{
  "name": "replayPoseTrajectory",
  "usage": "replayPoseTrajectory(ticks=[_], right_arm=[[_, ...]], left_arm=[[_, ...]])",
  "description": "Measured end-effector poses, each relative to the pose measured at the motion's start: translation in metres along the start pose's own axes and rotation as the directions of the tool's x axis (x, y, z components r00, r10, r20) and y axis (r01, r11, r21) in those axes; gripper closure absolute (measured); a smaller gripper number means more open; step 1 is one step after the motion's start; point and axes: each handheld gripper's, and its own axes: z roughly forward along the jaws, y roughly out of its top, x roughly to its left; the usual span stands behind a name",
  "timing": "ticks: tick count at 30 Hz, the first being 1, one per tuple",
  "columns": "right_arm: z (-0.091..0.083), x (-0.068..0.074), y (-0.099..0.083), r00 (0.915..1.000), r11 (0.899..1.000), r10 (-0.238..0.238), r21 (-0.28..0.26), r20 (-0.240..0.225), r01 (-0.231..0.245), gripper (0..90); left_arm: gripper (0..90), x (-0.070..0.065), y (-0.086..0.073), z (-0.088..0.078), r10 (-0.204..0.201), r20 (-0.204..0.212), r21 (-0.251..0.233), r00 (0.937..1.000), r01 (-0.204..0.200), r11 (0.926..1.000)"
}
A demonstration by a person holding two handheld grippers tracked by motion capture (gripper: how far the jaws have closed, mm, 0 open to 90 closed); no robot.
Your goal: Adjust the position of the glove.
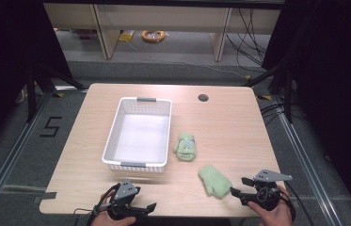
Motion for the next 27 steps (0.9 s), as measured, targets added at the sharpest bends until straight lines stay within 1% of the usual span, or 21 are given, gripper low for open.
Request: replayPoseTrajectory(ticks=[1,2,3,4,5,6,8,11,13,14,16,17,18,19,20,21,22,23,24,26,27], right_arm=[[0.0,0.0,0.0,1.0,1.0,0.0,0.0,0.0,0.0,35.9],[0.001,-0.002,0.0,0.9996,1.0,-0.027,-0.003,0.004,0.027,36.8],[0.001,-0.002,0.0,0.9997,1.0,-0.024,0.003,0.001,0.024,37.2],[0.001,-0.002,0.0,0.9996,1.0,-0.028,0.004,0.004,0.028,37.3],[0.001,-0.002,0.0,0.9996,1.0,-0.028,0.007,0.006,0.028,38.0],[0.001,-0.002,0.001,0.9997,1.0,-0.021,0.014,0.01,0.021,39.2],[0.002,-0.002,0.002,0.9992,0.999,-0.039,0.008,0.001,0.039,41.6],[0.002,-0.001,0.003,0.9993,0.999,-0.037,0.009,-0.012,0.037,44.2],[0.002,0.0,0.004,0.999,0.999,-0.044,0.016,-0.008,0.044,44.5],[0.003,-0.002,0.005,0.9987,0.999,-0.05,0.011,-0.012,0.05,44.7],[0.003,-0.002,0.005,0.9993,0.999,-0.036,0.011,-0.002,0.036,45.2],[0.001,0.0,0.005,1.0,1.0,-0.005,0.021,0.003,0.004,45.9],[0.0,-0.004,0.007,0.9997,1.0,-0.018,0.009,0.013,0.018,46.7],[0.0,-0.004,0.007,0.9997,1.0,-0.018,0.009,0.013,0.018,46.7],[0.002,-0.005,0.008,0.9999,1.0,-0.01,0.002,0.012,0.01,47.3],[0.002,-0.005,0.008,0.9999,1.0,-0.01,0.002,0.012,0.01,47.3],[0.001,-0.003,0.009,0.9997,1.0,0.02,0.016,0.012,-0.02,47.7],[0.002,-0.004,0.01,0.9998,1.0,0.013,0.019,0.014,-0.014,48.8],[0.003,-0.003,0.011,0.9998,1.0,0.017,0.02,0.008,-0.018,50.6],[0.006,-0.002,0.017,0.9998,1.0,-0.018,0.014,0.01,0.018,55.8],[0.006,-0.002,0.017,0.9998,1.0,-0.018,0.014,0.01,0.018,55.8]], left_arm=[[17.8,0.0,0.0,0.0,-0.002,0.002,-0.002,1.0,0.002,1.0],[17.7,0.0,0.0,0.0,-0.001,0.0,0.0,1.0,0.001,1.0],[17.8,0.0,0.0,0.0,-0.005,0.001,-0.001,1.0,0.005,1.0],[17.8,-0.001,0.0,0.001,-0.022,0.011,-0.02,0.9997,0.022,0.9996],[17.8,-0.001,0.0,0.001,-0.017,0.008,-0.018,0.9998,0.017,0.9997],[17.8,0.0,0.0,0.0,-0.002,0.01,0.001,1.0,0.002,1.0],[17.8,0.001,0.0,0.0,-0.004,0.008,-0.003,1.0,0.004,1.0],[17.8,0.0,0.0,0.0,-0.006,0.009,-0.002,0.9999,0.006,1.0],[17.8,0.0,0.0,0.0,-0.006,0.009,0.001,0.9999,0.006,1.0],[17.8,-0.002,0.0,0.002,-0.029,0.014,-0.016,0.9995,0.029,0.9995],[17.8,-0.002,0.0,0.003,-0.033,0.017,-0.005,0.9993,0.034,0.9994],[17.8,-0.002,0.0,0.003,-0.022,0.018,-0.002,0.9996,0.022,0.9998],[17.8,-0.002,0.0,0.003,0.0,0.011,0.008,0.9999,0.0,1.0],[17.8,-0.003,0.0,0.003,-0.01,0.013,0.001,0.9999,0.01,1.0],[17.8,-0.003,0.001,0.003,-0.002,0.026,0.007,0.9997,0.002,1.0],[17.8,-0.003,0.001,0.004,-0.007,0.026,0.004,0.9996,0.007,1.0],[17.7,-0.002,0.001,0.003,-0.007,0.029,0.012,0.9996,0.007,0.9999],[17.8,-0.004,0.0,0.005,-0.04,0.023,-0.009,0.9989,0.04,0.9992],[17.8,-0.004,0.001,0.004,-0.034,0.026,-0.012,0.9991,0.034,0.9993],[17.7,-0.004,0.002,0.004,-0.034,0.022,-0.018,0.9992,0.035,0.9992],[17.7,-0.004,0.002,0.004,-0.033,0.023,-0.018,0.9992,0.033,0.9993]])
